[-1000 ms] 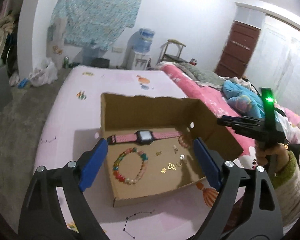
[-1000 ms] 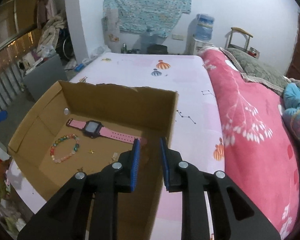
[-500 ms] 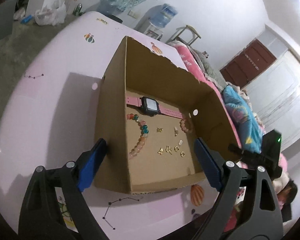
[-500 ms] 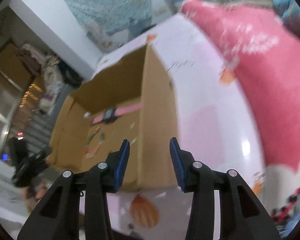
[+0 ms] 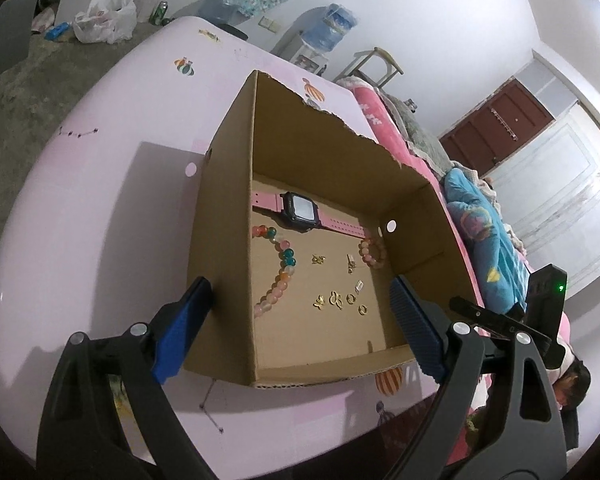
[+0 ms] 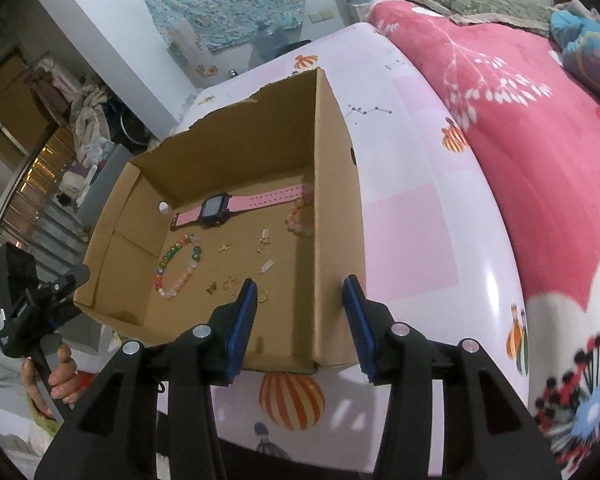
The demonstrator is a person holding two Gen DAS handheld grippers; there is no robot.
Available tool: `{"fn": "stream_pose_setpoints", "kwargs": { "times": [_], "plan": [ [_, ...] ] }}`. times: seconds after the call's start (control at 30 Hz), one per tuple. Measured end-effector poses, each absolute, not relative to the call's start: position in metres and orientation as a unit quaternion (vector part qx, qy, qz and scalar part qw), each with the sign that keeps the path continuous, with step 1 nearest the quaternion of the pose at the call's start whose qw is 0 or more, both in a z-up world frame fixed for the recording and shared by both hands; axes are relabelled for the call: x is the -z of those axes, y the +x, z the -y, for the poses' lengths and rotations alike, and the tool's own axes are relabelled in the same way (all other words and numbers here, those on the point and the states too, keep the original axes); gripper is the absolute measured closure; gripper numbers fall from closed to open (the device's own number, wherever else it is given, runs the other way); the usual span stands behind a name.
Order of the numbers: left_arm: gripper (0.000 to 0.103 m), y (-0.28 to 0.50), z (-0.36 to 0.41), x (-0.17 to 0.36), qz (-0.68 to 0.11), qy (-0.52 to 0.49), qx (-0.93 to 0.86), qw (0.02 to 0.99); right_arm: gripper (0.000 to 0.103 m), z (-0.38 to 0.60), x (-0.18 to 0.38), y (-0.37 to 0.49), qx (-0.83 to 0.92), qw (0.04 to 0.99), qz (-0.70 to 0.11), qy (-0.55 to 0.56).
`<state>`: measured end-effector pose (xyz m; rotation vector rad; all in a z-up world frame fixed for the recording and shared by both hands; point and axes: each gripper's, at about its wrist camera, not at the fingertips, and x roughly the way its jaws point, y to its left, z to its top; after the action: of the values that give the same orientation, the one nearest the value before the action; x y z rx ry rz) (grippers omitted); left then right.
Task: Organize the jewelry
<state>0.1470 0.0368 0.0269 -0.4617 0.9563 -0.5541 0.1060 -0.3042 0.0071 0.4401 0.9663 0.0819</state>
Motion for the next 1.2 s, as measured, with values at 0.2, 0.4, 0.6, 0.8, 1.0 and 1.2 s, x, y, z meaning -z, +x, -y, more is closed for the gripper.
{"fn": "stream_pose_setpoints", "kwargs": {
  "times": [0.2, 0.4, 0.6, 0.8, 1.0, 1.2],
  "plan": [
    [0.017, 0.126, -0.045, -0.027, -0.451, -0.218, 0.261, 0.825, 0.058, 0.296, -0.006, 0.083, -0.035, 0.861, -0.463, 0.206],
    [0.017, 0.117, -0.038, -0.028, -0.434, -0.175, 0.239, 0.851, 0.058, 0.295, -0.004, 0.070, -0.028, 0.869, -0.445, 0.215],
    [0.015, 0.081, -0.040, -0.048, -0.384, -0.143, 0.183, 0.894, 0.041, 0.298, -0.014, 0.028, 0.014, 0.889, -0.398, 0.226],
    [0.008, 0.049, -0.047, -0.062, -0.345, -0.102, 0.125, 0.925, 0.028, 0.286, -0.009, -0.008, 0.047, 0.896, -0.399, 0.189],
    [0.008, 0.028, -0.051, -0.059, -0.348, -0.092, 0.093, 0.928, 0.019, 0.254, 0.005, -0.022, 0.050, 0.901, -0.415, 0.117],
    [0.008, 0.018, -0.046, -0.062, -0.340, -0.063, 0.069, 0.936, 0.011, 0.230, 0.009, -0.017, 0.043, 0.907, -0.409, 0.091]
  ]
}}
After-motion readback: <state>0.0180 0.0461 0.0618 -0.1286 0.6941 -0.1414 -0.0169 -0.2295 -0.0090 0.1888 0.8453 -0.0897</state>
